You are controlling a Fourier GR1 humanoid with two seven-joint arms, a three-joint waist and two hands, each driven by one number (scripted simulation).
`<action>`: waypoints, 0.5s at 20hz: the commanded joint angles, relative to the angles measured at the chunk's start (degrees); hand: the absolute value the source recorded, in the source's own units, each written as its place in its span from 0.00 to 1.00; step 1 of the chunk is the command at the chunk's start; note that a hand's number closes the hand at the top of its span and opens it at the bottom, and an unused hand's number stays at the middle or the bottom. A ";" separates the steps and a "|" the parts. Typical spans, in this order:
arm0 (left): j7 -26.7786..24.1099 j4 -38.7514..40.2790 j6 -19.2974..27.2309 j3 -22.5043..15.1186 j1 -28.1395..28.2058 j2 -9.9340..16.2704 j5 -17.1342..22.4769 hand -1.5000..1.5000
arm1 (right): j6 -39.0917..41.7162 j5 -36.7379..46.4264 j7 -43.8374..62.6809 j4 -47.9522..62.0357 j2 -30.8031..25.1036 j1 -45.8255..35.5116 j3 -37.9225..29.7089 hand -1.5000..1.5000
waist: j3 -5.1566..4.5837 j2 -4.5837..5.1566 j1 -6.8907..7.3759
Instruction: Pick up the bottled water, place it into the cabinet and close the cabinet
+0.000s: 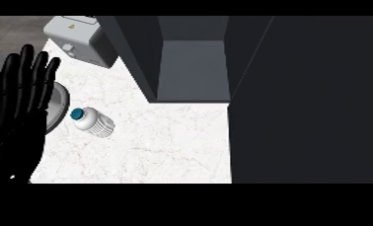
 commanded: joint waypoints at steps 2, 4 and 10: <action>-3.33 5.03 -11.82 5.23 -2.61 5.40 14.91 0.00 | 0.37 -0.42 -1.65 -2.38 1.12 2.98 1.10 0.00 | 0.02 0.52 -0.51; -3.40 6.65 -20.02 4.31 -1.61 8.11 22.75 0.00 | 1.53 -3.42 0.86 -4.79 -0.34 1.96 -0.58 0.00 | -0.16 0.57 -1.24; 4.17 16.55 -36.27 4.30 2.68 17.96 38.79 0.00 | 3.29 -6.90 9.01 -5.52 1.81 10.13 6.24 0.00 | -0.15 0.70 -1.64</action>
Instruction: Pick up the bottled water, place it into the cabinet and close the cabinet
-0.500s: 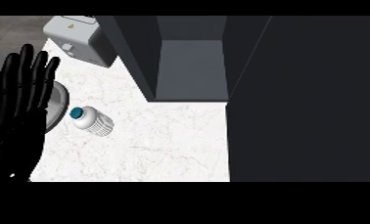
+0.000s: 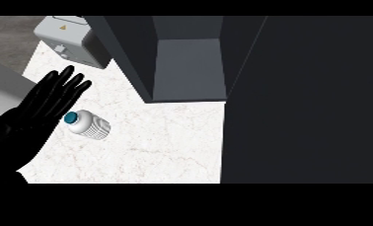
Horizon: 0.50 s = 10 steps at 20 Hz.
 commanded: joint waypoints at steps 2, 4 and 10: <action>3.24 9.87 -14.57 5.54 1.51 10.43 17.11 0.00 | 1.62 -4.50 6.02 -5.53 -0.55 6.67 1.45 0.00 | 0.12 -0.33 -0.14; 5.21 12.42 -18.10 8.04 0.33 15.01 24.22 0.00 | 2.01 -4.89 6.96 -9.54 -1.14 10.69 1.79 0.00 | 0.21 -0.48 -0.05; 7.39 20.21 -26.77 11.56 2.05 22.01 30.06 0.00 | 2.14 -7.04 10.98 -21.25 -1.07 19.75 3.38 0.00 | 0.25 -0.47 0.97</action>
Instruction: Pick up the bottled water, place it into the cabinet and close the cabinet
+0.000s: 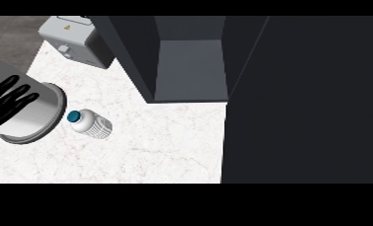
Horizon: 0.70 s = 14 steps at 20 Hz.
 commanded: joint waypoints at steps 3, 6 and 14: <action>1.51 8.81 -6.49 1.94 -2.86 2.01 0.74 0.00 | -0.41 3.41 2.70 -9.57 1.45 8.98 6.97 0.00 | 0.03 0.02 0.12; 1.02 10.10 -7.78 3.84 -2.36 1.41 -1.52 0.00 | 0.30 4.86 0.45 -11.48 1.25 13.48 8.31 0.00 | 0.03 -0.05 0.10; -4.73 16.90 -9.22 6.31 -4.97 -7.93 -18.44 0.00 | 2.56 4.49 -7.16 -8.00 0.35 17.60 8.48 0.00 | 0.02 0.00 -0.01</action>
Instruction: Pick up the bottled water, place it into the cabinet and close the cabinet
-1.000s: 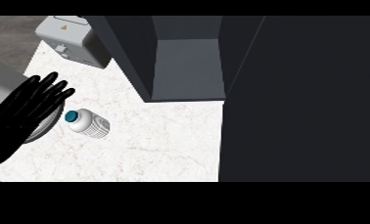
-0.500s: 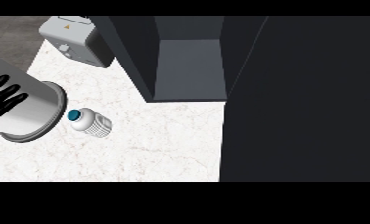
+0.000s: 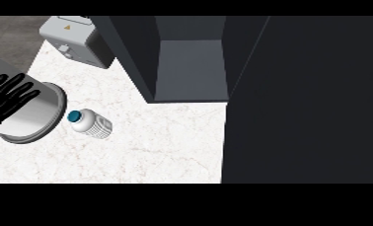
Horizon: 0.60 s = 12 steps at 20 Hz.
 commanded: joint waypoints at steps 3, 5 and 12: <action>-4.48 5.13 1.11 2.29 -3.51 -5.47 -13.16 0.00 | 1.98 -0.72 -1.16 -9.33 -2.24 8.84 0.86 0.00 | -0.02 -0.01 -0.48; -6.62 7.81 -0.92 2.82 -4.18 -5.73 -16.08 0.00 | 1.78 -2.74 -0.03 -10.63 -3.02 9.44 -1.02 0.00 | -0.04 0.11 -0.46; -14.12 15.63 -2.70 3.11 -6.44 -8.77 -27.24 0.00 | 3.03 -0.94 -5.92 -6.74 -3.13 9.79 -0.07 0.00 | -0.15 0.37 -1.43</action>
